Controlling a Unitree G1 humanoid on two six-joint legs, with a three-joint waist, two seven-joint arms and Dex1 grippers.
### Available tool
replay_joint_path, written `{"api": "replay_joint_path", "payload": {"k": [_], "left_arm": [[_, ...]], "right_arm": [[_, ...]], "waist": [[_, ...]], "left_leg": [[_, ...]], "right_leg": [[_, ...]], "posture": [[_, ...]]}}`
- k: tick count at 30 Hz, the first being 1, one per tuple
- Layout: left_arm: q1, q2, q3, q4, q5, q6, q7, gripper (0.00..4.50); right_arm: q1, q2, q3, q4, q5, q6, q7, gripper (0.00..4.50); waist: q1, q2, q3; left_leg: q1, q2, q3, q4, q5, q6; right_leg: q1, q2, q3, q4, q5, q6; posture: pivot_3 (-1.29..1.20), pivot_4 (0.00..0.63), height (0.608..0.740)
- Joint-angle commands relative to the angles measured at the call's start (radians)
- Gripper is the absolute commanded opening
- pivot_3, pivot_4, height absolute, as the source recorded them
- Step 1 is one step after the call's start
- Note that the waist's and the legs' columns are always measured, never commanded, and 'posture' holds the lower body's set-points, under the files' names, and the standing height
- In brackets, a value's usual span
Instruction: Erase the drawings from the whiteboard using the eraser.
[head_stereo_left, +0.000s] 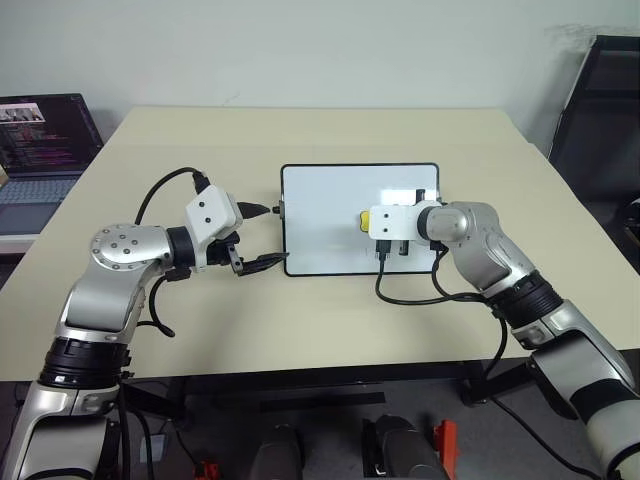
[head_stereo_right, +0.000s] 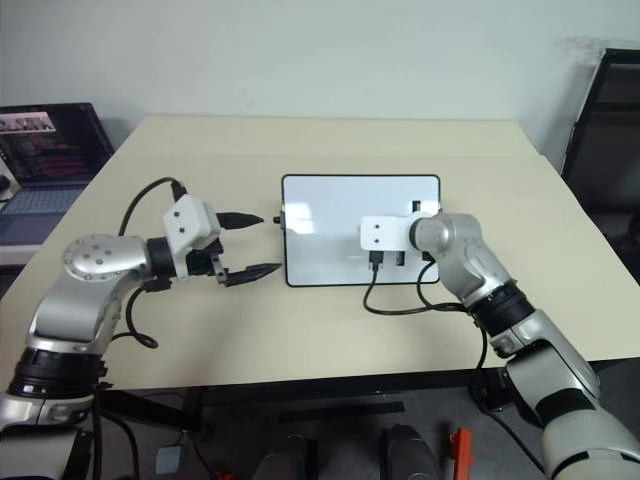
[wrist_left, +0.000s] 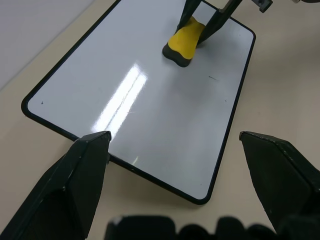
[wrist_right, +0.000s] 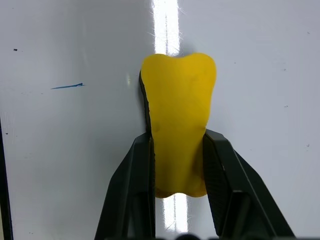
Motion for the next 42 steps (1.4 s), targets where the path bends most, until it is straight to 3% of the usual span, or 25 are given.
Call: {"api": "replay_joint_path", "payload": {"k": [1, 7, 14, 20, 24, 29, 33, 38, 42], "left_arm": [[-0.019, 0.004, 0.009, -0.005, 0.002, -0.017, -0.001, 4.5], [-0.029, 0.0, 0.005, 0.006, 0.006, -0.023, -0.003, 4.5], [-0.039, -0.004, 0.003, 0.017, 0.01, -0.03, -0.003, 4.5], [-0.061, -0.027, 0.023, 0.002, -0.04, -0.006, -0.009, 4.5], [-0.098, -0.073, 0.032, -0.037, -0.111, 0.036, -0.007, 4.5], [-0.154, -0.179, -0.012, -0.066, -0.158, 0.082, 0.017, 4.5], [-0.194, -0.37, -0.127, -0.041, -0.124, 0.031, 0.057, 4.5], [-0.244, -0.581, -0.252, 0.139, 0.041, -0.148, 0.178, 4.5], [-0.26, -0.714, -0.262, 0.253, 0.077, -0.248, 0.252, 4.5]], "right_arm": [[0.073, -0.005, 0.033, 0.014, -0.017, 0.035, 0.042, 0.96], [0.167, -0.02, 0.077, -0.037, -0.023, 0.037, 0.132, 0.96], [0.171, -0.024, 0.05, -0.027, -0.018, 0.045, 0.13, 0.96], [0.14, -0.012, -0.206, -0.199, 0.277, 0.122, 0.21, 0.96], [0.119, -0.075, -0.441, -0.377, 0.524, 0.266, 0.295, 0.96], [0.083, -0.16, -0.686, -0.338, 0.677, 0.345, 0.214, 0.96], [0.09, -0.233, -0.851, -0.164, 0.684, 0.37, 0.044, 0.96], [0.145, -0.313, -0.876, 0.033, 0.621, 0.441, -0.144, 0.96], [0.213, -0.369, -0.814, 0.104, 0.602, 0.451, -0.152, 0.96]], "waist": [[0.001, 0.0, 0.0], [-0.001, -0.003, -0.002], [-0.001, -0.004, -0.003], [0.003, 0.0, 0.002], [0.012, 0.005, 0.006], [0.029, 0.005, 0.006], [0.039, 0.005, 0.006], [0.048, 0.006, 0.006], [0.04, 0.01, 0.006]], "left_leg": [[0.0, 0.0, 0.0, 0.0, 0.0, 0.0], [0.002, 0.0, 0.0, 0.0, 0.0, 0.0], [0.005, 0.001, 0.001, 0.0, 0.0, 0.001], [0.0, 0.0, 0.001, 0.0, 0.001, 0.001], [-0.008, -0.001, -0.001, -0.001, 0.0, 0.001], [-0.02, -0.001, -0.005, -0.001, -0.002, 0.0], [-0.02, -0.004, -0.004, 0.0, -0.004, 0.0], [-0.02, -0.006, -0.001, 0.0, -0.004, 0.0], [-0.019, -0.005, 0.002, 0.0, -0.004, 0.001]], "right_leg": [[0.0, 0.0, 0.0, 0.0, 0.0, 0.0], [0.002, 0.0, 0.0, 0.0, 0.0, 0.0], [0.002, -0.001, 0.0, 0.0, 0.0, 0.0], [-0.001, -0.001, 0.0, 0.0, 0.0, 0.0], [-0.007, -0.001, -0.001, -0.001, 0.002, 0.007], [-0.015, -0.001, -0.005, -0.002, 0.003, 0.004], [-0.014, -0.003, -0.005, -0.005, 0.003, 0.005], [-0.014, -0.005, -0.002, -0.005, 0.004, 0.006], [-0.014, -0.004, 0.001, -0.005, 0.003, 0.006]], "posture": [[0.0, 0.15, 0.74], [0.0, 0.15, 0.74], [0.0, 0.15, 0.74], [0.0, 0.15, 0.74], [0.0, 0.15, 0.74], [0.0, 0.15, 0.74], [0.0, 0.15, 0.74], [0.0, 0.15, 0.74], [0.0, 0.15, 0.74]]}}
